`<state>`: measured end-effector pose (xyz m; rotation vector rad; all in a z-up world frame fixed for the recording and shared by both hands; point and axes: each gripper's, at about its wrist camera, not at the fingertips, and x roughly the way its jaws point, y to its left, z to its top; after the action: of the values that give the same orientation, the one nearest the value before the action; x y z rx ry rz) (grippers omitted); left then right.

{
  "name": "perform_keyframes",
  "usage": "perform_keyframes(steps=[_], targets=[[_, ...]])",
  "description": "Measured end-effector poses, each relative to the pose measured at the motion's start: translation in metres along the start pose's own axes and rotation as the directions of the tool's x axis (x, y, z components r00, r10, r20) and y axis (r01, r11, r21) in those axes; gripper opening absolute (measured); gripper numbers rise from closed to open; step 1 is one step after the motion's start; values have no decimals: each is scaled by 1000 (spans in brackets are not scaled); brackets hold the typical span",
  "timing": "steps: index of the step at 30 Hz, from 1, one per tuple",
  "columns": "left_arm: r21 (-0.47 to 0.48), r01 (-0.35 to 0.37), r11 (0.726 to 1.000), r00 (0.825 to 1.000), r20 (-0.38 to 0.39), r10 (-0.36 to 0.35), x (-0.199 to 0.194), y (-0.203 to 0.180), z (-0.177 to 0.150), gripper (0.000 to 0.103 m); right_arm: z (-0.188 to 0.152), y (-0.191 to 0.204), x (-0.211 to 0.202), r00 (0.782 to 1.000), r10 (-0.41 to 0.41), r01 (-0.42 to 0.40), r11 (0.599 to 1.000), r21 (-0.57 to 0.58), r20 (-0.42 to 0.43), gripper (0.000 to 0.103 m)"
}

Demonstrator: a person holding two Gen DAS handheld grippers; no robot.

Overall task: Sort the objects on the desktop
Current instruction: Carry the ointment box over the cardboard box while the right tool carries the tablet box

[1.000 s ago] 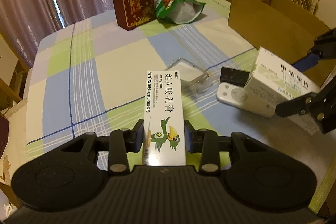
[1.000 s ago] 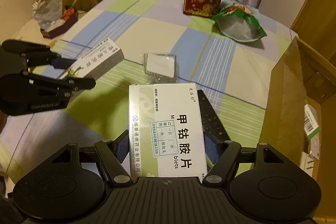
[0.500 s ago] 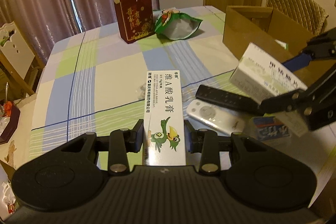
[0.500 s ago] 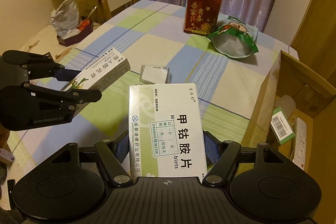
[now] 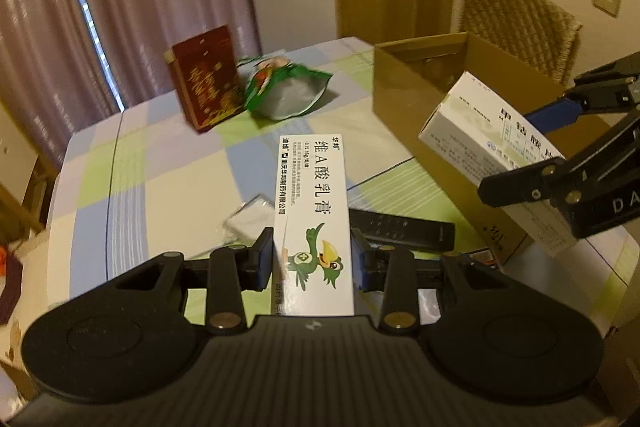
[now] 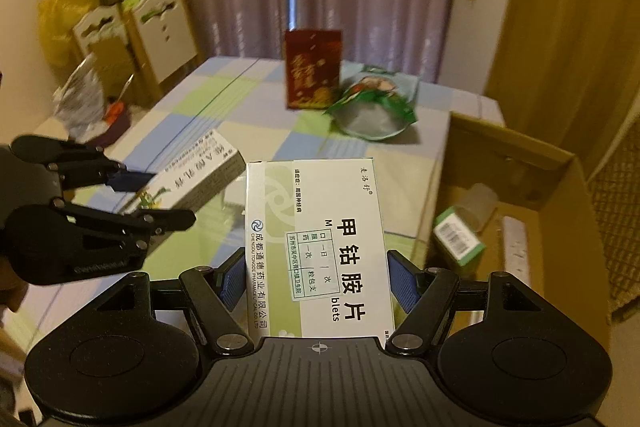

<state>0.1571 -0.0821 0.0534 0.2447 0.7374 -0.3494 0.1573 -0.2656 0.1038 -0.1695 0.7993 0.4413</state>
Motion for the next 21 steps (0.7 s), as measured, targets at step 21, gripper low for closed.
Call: perform_keyframes(steps=[21], targets=[[193,207,959,965,121,-232,27,-61,81,33,-7,-128,-66,958,-284,263,920,289,30,71]])
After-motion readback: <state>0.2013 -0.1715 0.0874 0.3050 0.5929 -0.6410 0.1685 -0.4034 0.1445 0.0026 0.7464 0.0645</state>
